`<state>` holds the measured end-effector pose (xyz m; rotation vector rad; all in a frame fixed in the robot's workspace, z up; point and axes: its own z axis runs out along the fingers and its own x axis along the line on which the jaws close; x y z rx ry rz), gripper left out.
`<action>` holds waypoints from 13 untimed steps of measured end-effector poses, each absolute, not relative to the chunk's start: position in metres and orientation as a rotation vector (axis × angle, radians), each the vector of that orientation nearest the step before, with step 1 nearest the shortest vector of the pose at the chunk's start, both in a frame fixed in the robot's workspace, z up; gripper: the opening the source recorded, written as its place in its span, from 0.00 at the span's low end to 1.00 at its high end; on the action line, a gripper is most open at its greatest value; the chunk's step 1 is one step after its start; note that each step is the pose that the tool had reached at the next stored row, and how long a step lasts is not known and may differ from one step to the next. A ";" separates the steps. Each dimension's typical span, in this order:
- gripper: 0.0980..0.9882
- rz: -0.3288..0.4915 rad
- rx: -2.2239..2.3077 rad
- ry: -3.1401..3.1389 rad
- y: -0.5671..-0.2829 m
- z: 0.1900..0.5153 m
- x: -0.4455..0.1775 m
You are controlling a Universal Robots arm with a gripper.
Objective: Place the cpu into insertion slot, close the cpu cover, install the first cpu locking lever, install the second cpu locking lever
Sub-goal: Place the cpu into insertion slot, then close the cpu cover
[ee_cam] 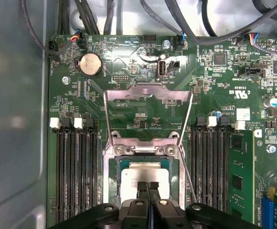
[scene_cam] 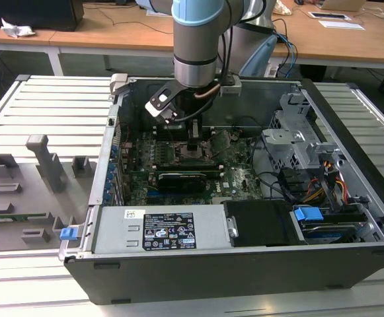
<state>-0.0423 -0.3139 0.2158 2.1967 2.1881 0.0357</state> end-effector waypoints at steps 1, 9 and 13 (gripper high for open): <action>0.01 0.036 2.197 2.188 -0.314 0.216 -0.042; 0.01 0.036 2.197 2.188 -0.314 0.220 -0.042; 0.01 0.036 2.197 2.188 -0.314 0.225 -0.042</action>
